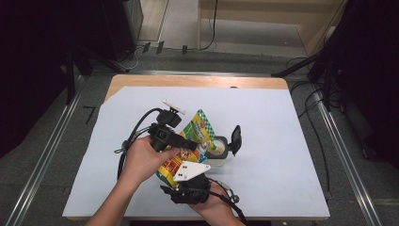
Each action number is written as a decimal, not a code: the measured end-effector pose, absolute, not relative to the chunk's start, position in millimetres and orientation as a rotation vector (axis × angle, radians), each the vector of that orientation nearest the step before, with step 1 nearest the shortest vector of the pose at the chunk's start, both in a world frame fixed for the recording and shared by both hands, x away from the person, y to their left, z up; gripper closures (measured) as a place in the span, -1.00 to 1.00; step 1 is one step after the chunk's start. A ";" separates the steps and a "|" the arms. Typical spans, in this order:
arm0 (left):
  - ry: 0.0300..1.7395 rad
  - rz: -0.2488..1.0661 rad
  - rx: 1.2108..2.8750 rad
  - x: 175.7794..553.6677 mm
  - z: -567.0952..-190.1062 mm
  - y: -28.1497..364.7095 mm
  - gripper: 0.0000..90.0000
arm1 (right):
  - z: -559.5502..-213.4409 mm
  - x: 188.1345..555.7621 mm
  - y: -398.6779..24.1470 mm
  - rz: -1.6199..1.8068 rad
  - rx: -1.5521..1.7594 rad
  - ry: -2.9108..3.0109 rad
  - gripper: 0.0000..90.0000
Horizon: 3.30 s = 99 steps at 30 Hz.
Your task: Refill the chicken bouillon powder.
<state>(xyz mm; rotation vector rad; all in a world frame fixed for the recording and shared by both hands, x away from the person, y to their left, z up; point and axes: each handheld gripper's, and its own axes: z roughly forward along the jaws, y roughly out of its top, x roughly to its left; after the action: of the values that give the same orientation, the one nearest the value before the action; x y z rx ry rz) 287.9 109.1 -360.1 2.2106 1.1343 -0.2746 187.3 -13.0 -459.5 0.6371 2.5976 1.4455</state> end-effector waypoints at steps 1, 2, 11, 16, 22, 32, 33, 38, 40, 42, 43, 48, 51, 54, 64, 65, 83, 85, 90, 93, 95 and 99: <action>1.136 -0.277 2.204 287.9 -359.9 108.8 0.63 | -458.8 187.5 -13.9 1.454 0.633 2.595 0.27; 1.136 -0.278 2.203 288.0 -359.7 108.5 0.63 | -458.4 187.5 -14.2 1.461 0.634 2.595 0.27; 1.123 -0.275 2.185 287.4 -357.2 106.8 0.57 | -455.7 190.1 -16.4 1.530 0.720 2.596 0.32; 1.117 -0.266 2.180 285.8 -355.1 105.4 0.51 | -454.8 193.1 -18.3 1.585 0.778 2.593 0.34; 1.126 -0.272 2.181 285.6 -354.5 106.9 0.45 | -454.2 194.4 -19.2 1.605 0.790 2.583 0.33; 1.141 -0.266 2.191 287.6 -355.4 108.1 0.57 | -453.6 190.5 -16.6 1.539 0.717 2.574 0.28; 1.142 -0.264 2.193 287.7 -355.2 108.3 0.58 | -453.5 189.8 -16.1 1.526 0.703 2.572 0.27; 1.149 -0.266 2.191 288.5 -352.6 108.7 0.59 | -451.8 186.0 -12.9 1.474 0.633 2.564 0.24; 1.147 -0.269 2.198 289.6 -351.1 108.1 0.59 | -450.9 185.9 -12.5 1.466 0.626 2.563 0.25; 1.147 -0.270 2.203 291.0 -350.2 106.7 0.59 | -450.1 186.6 -12.4 1.468 0.621 2.555 0.26; 1.148 -0.271 2.203 292.1 -349.6 106.0 0.59 | -449.6 186.9 -12.6 1.469 0.626 2.555 0.26; 1.148 -0.298 2.218 299.8 -345.4 102.9 0.58 | -445.4 190.0 -14.1 1.495 0.651 2.550 0.26; 1.151 -0.314 2.221 304.0 -342.7 100.0 0.58 | -442.8 191.9 -15.6 1.512 0.665 2.545 0.26; 1.143 -0.312 2.220 304.6 -342.9 98.8 0.58 | -441.7 193.5 -17.4 1.512 0.673 2.534 0.26; 1.158 -0.342 2.197 306.1 -349.9 106.2 0.58 | -445.3 192.9 -15.0 1.522 0.683 2.567 0.27; 1.156 -0.346 2.196 306.5 -349.9 106.3 0.58 | -444.9 193.3 -15.2 1.523 0.684 2.567 0.27; 1.168 -0.396 2.170 313.1 -350.3 108.9 0.60 | -440.0 194.0 -16.1 1.523 0.698 2.582 0.26; 1.168 -0.396 2.173 313.8 -350.7 108.8 0.60 | -440.3 194.3 -16.1 1.522 0.698 2.590 0.26; 1.168 -0.387 2.166 314.3 -349.5 107.9 0.59 | -439.9 194.7 -15.7 1.515 0.693 2.592 0.25; 1.163 -0.372 2.166 313.6 -347.8 106.4 0.58 | -439.2 195.2 -16.1 1.522 0.699 2.593 0.27; 1.160 -0.367 2.164 313.1 -346.4 105.6 0.56 | -438.8 196.2 -16.6 1.527 0.705 2.600 0.29; 1.156 -0.355 2.162 311.5 -343.0 105.8 0.54 | -439.5 197.0 -17.3 1.538 0.715 2.589 0.29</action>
<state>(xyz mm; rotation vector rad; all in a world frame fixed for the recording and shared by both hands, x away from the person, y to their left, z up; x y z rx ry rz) 311.5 105.8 -343.0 2.1617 1.1560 -0.3553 197.0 -17.3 -439.5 0.7145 2.5894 1.5381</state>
